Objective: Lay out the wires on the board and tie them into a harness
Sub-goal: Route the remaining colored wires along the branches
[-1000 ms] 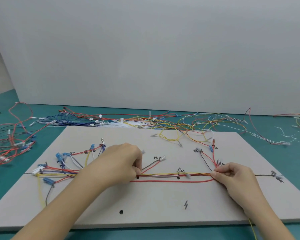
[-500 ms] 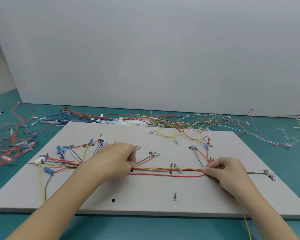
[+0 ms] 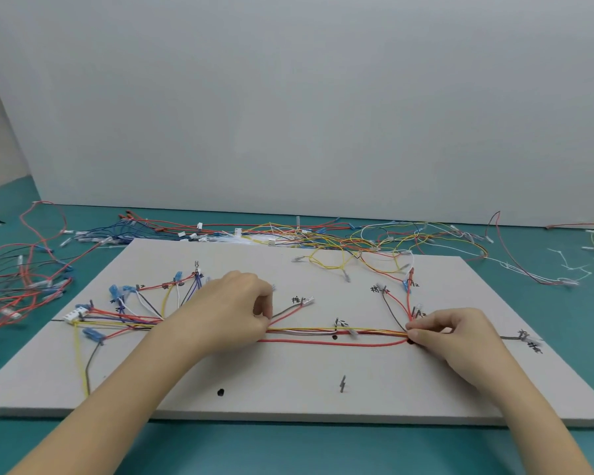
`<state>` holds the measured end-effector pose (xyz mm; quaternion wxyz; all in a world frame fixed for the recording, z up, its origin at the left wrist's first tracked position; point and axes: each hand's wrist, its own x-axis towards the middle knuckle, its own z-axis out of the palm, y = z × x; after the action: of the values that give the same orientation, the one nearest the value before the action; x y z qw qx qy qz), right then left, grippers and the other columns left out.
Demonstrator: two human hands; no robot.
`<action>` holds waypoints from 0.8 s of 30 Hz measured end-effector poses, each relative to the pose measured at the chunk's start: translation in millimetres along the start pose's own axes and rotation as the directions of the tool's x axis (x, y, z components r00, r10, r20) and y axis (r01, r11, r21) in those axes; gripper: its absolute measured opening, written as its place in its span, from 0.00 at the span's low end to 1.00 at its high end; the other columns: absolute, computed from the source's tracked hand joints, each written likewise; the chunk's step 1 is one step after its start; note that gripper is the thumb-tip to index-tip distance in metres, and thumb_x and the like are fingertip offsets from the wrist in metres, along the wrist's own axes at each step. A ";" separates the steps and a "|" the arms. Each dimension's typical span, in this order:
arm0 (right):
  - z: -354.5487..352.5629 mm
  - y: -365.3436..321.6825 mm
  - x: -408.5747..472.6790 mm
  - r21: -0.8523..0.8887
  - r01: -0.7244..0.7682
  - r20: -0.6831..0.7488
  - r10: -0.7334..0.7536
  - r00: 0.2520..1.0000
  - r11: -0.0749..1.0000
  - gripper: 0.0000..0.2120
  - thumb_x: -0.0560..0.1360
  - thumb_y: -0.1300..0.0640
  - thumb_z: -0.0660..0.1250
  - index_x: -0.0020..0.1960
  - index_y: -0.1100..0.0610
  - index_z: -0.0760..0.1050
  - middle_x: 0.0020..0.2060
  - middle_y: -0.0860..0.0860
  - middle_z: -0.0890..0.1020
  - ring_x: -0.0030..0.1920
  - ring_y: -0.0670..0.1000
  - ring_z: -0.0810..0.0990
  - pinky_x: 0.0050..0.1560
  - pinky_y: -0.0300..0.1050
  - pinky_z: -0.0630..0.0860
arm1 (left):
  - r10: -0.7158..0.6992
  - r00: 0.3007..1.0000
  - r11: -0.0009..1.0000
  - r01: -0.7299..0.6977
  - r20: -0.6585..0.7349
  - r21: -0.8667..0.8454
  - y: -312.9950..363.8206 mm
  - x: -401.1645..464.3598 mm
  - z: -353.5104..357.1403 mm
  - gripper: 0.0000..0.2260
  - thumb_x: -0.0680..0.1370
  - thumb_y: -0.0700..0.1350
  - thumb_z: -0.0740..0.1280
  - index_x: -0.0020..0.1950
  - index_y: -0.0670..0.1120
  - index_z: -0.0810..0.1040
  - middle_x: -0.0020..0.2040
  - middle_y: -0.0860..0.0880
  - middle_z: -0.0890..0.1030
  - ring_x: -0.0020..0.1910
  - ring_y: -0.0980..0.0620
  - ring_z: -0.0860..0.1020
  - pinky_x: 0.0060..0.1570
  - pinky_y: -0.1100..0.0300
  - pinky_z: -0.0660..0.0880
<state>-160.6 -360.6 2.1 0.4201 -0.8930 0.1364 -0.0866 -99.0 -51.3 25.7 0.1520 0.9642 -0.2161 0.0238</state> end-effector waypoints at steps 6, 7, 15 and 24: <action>-20.6 14.9 0.6 -0.041 -0.077 -0.115 0.071 0.991 0.996 0.09 0.70 0.57 0.75 0.34 0.45 0.84 0.36 0.41 0.83 0.44 0.46 0.80 0.48 0.50 0.75 | 0.050 0.997 0.997 -0.053 -0.062 -0.056 4.9 1.8 4.6 0.04 0.76 0.49 0.65 0.43 0.54 0.77 0.45 0.58 0.74 0.51 0.55 0.70 0.54 0.54 0.72; -23.5 17.8 0.8 -0.047 -0.105 -0.138 0.098 0.986 0.993 0.09 0.70 0.57 0.75 0.34 0.45 0.83 0.37 0.41 0.83 0.45 0.47 0.79 0.50 0.52 0.76 | 0.068 0.995 0.995 -0.073 -0.077 -0.066 7.2 1.6 6.6 0.04 0.77 0.50 0.65 0.42 0.55 0.77 0.45 0.58 0.74 0.51 0.55 0.70 0.54 0.54 0.71; -28.9 21.3 0.9 -0.169 -0.256 -0.267 0.205 0.941 0.952 0.09 0.71 0.55 0.71 0.35 0.43 0.81 0.38 0.38 0.79 0.42 0.49 0.74 0.39 0.46 0.67 | 0.196 0.976 0.973 -0.206 -0.097 -0.104 22.2 -0.2 27.7 0.07 0.79 0.52 0.63 0.48 0.54 0.81 0.45 0.59 0.74 0.50 0.58 0.68 0.52 0.60 0.68; -24.1 20.9 2.0 -0.272 -0.186 -0.328 0.090 0.940 0.944 0.10 0.75 0.60 0.65 0.43 0.48 0.82 0.45 0.49 0.82 0.49 0.56 0.75 0.48 0.49 0.72 | 0.296 0.946 0.950 -0.305 -0.130 -0.063 42.7 -0.9 41.5 0.11 0.80 0.54 0.62 0.60 0.56 0.78 0.53 0.57 0.73 0.54 0.55 0.68 0.57 0.59 0.65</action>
<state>-168.7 -391.5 1.3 0.2583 -0.9094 0.2754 -0.1746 -118.7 -100.2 -1.8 0.1986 0.9098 -0.3519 0.0953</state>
